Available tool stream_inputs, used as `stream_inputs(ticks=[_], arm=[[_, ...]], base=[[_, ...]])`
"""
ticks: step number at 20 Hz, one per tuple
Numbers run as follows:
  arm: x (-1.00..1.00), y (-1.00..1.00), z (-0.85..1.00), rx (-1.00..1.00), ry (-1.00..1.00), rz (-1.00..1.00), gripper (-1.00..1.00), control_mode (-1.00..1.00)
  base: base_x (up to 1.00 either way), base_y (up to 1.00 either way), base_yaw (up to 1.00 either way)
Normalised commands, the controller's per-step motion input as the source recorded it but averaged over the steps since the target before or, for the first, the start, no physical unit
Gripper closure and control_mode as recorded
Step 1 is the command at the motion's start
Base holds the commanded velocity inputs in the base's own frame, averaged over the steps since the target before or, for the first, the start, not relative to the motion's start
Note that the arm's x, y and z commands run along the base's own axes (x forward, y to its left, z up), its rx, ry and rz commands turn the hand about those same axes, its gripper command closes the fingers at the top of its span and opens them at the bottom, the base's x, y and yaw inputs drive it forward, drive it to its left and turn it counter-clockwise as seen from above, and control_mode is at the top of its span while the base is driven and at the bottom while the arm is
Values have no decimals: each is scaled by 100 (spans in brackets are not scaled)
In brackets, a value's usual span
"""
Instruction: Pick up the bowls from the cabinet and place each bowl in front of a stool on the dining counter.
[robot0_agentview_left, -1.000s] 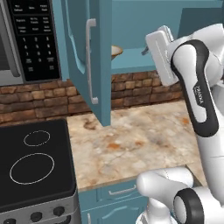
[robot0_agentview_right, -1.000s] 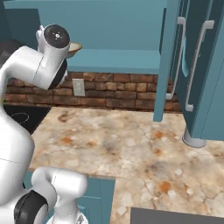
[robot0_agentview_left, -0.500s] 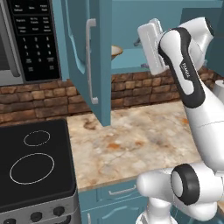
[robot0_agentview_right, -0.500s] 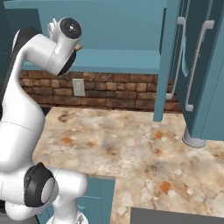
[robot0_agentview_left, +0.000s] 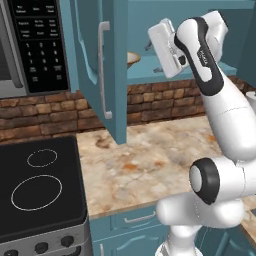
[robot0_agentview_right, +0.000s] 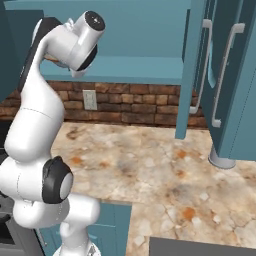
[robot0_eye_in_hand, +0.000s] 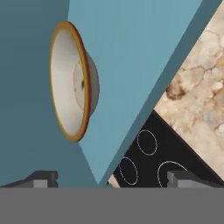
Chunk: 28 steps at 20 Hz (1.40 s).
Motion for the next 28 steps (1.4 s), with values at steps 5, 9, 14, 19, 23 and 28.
stream_inputs(ticks=[5,9,14,19,23,28], arm=[[27,28,-13,0,2,3,-100,-100],[34,30,-18,0,2,0,-100,-100],[36,28,-31,0,1,0,-100,-100],[35,13,-22,0,0,0,-100,-100],[26,6,-12,0,0,0,-100,-100],[28,2,-4,0,0,0,-100,-100]], base=[[0,0,0],[0,0,0],[0,0,0],[0,0,0],[0,0,0],[0,0,0]])
